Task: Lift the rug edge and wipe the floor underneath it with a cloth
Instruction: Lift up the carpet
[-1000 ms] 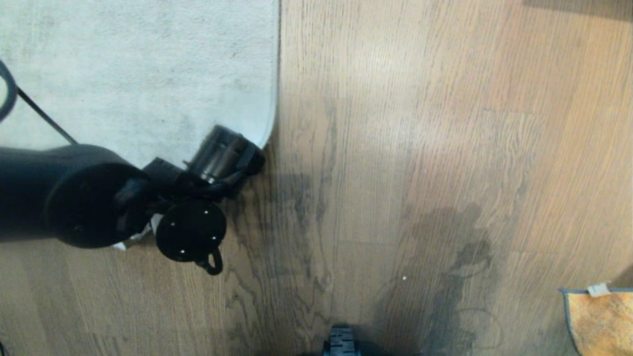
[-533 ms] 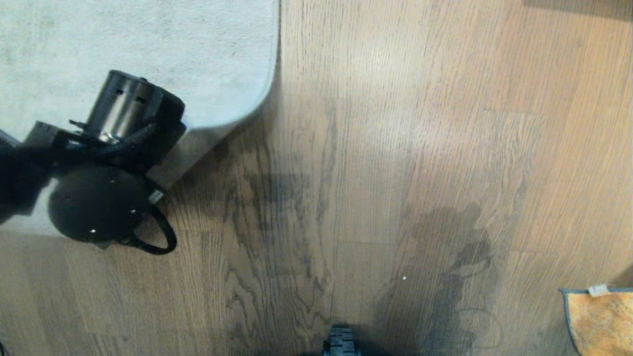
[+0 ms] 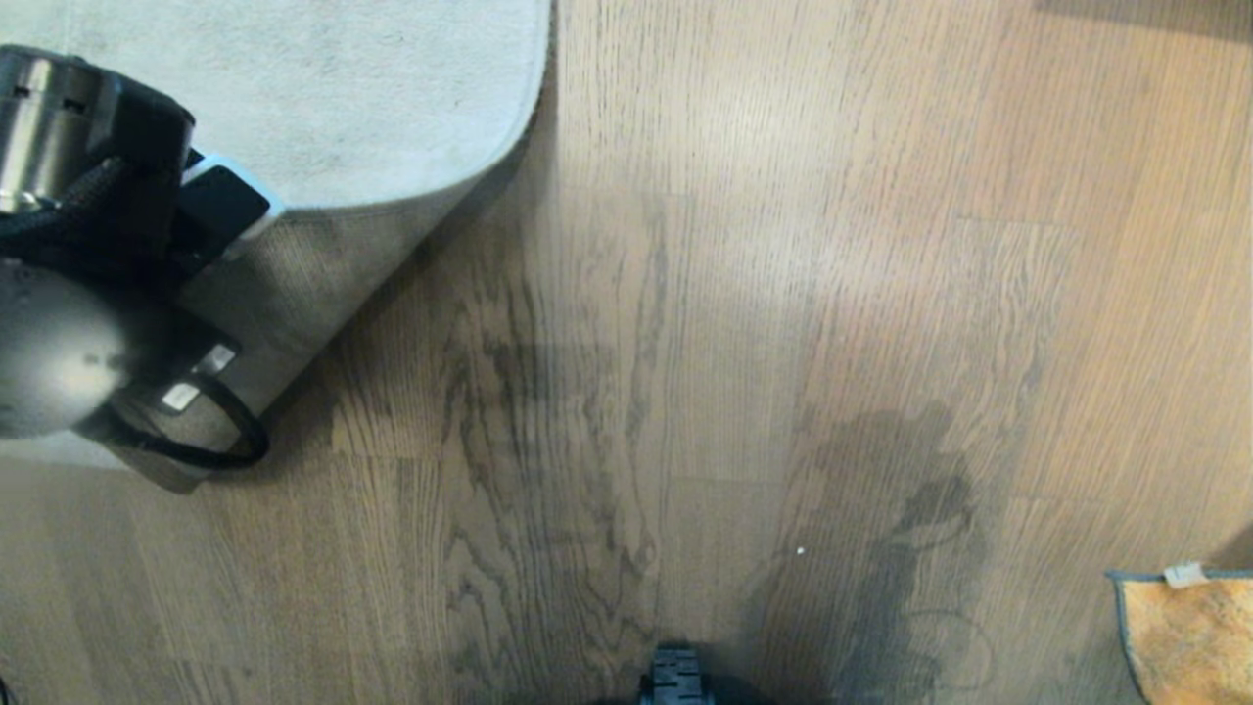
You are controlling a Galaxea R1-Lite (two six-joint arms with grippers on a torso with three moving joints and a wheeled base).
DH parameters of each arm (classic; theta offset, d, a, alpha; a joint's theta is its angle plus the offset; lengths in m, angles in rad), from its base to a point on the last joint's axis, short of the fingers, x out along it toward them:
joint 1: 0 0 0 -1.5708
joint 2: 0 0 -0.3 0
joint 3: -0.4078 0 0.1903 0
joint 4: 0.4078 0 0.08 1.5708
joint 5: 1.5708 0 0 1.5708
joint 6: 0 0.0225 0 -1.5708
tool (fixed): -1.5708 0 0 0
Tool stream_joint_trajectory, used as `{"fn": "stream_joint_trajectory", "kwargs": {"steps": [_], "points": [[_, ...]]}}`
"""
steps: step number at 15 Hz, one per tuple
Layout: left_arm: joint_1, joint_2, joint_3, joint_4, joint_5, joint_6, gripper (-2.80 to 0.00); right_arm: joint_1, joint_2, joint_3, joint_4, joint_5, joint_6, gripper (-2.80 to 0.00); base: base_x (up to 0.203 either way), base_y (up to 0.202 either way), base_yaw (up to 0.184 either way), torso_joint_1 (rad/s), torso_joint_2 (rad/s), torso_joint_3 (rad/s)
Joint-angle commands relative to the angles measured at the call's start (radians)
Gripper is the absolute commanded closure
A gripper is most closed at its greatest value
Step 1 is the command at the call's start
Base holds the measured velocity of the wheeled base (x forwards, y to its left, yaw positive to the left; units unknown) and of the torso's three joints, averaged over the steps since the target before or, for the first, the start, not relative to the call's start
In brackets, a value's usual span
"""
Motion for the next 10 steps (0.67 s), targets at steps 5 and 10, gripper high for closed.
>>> {"fn": "stream_joint_trajectory", "kwargs": {"steps": [5, 10], "points": [[0.036, 0.010, -0.078, -0.001, -0.146, 0.119, 0.00, 0.000, 0.001, 0.000, 0.000, 0.001, -0.001, 0.00, 0.000, 0.000, 0.000, 0.000, 0.00, 0.000], [0.059, 0.049, -0.094, -0.214, -0.280, 0.304, 0.00, 0.000, 0.001, 0.000, 0.000, 0.001, -0.001, 0.00, 0.000, 0.000, 0.000, 0.000, 0.00, 0.000]]}}
